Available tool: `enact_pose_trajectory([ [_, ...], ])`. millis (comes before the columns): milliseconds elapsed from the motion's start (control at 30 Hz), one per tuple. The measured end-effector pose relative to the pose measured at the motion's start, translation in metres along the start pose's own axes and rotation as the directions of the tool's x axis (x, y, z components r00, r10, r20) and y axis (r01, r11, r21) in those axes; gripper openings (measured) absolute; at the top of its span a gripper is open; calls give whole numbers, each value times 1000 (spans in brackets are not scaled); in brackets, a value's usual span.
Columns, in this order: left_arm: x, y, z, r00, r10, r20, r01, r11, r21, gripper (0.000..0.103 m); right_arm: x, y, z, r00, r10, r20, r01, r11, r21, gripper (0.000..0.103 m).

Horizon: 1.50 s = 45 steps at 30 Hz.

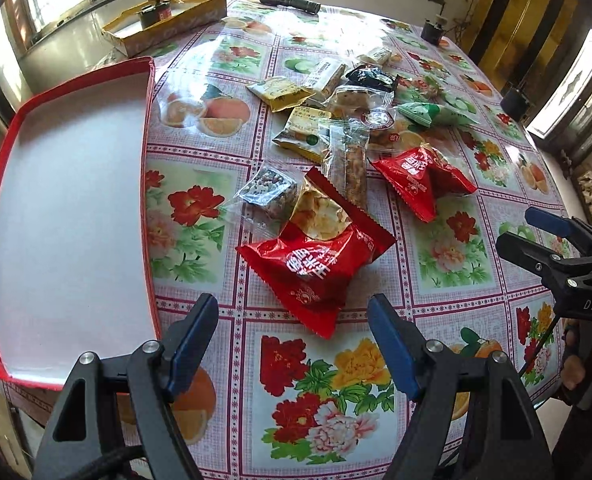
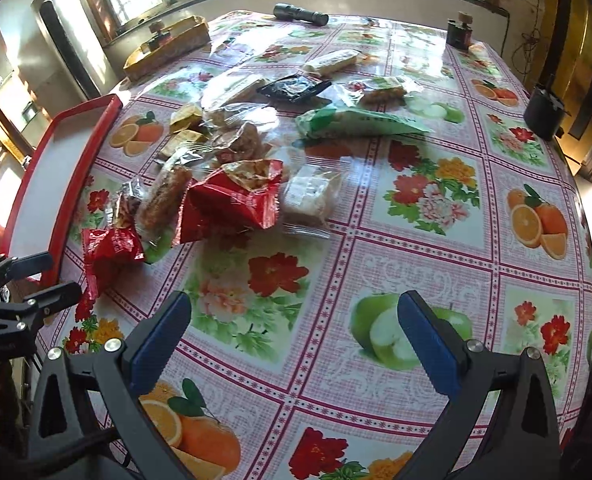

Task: Organize snacks
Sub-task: 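Move both tools over the snack pile toward the red-rimmed tray, then grasp the red chip bag with the left tool while the right tool grasps the clear white-candy bag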

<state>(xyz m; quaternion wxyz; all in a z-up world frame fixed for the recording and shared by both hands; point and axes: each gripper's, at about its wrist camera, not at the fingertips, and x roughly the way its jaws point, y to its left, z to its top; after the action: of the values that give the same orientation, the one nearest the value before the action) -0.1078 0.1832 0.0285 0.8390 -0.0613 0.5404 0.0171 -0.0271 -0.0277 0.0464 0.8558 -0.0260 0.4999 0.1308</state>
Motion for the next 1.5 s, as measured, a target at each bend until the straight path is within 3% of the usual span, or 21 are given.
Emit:
enact_pose_trajectory([
  [133,8,-7,10,1000,-2,-1,2,997,78,77,5,7,8,997,78,19,-77,997,-19,103],
  [300,23,-15,19,1000,1,-17,1,993,119,77,16,0,24,997,77,32,-77,997,11,103],
  [467,33,-20,26,1000,-6,-20,9,988,154,77,22,-7,38,979,192,64,-197,977,81,103],
  [633,41,-21,32,1000,-9,-17,12,986,168,78,36,13,52,980,189,58,-189,982,-5,102],
  [733,52,-16,33,998,-36,-57,43,990,132,78,47,13,61,990,134,46,-133,991,-34,102],
  [833,56,-16,32,997,-49,-67,57,991,121,78,46,-11,61,984,165,67,-168,985,49,101],
  [900,57,-18,32,997,-58,-58,65,990,123,78,42,-28,57,979,173,107,-184,978,102,91],
  [967,58,-21,33,996,-70,-53,76,989,126,77,48,-34,54,991,117,70,-124,985,117,76],
  [1033,58,-23,33,997,-64,-49,70,989,131,77,60,-33,52,995,93,22,-95,989,110,72],
  [1100,57,-23,32,997,-61,-39,65,989,130,74,64,-27,53,998,55,26,-57,995,83,68],
  [1167,56,-23,32,998,-53,-29,56,991,121,61,67,-22,56,999,49,20,-51,996,74,66],
  [1233,55,-19,33,998,-67,-19,69,992,105,57,70,-16,59,999,37,28,-38,998,45,60],
  [1333,53,-16,31,997,-81,-8,82,992,93,55,68,-14,55,999,14,30,-15,1000,14,36],
  [1500,49,-18,28,994,-110,-23,111,991,79,52,54,-29,45,998,24,55,-27,998,62,34],
])
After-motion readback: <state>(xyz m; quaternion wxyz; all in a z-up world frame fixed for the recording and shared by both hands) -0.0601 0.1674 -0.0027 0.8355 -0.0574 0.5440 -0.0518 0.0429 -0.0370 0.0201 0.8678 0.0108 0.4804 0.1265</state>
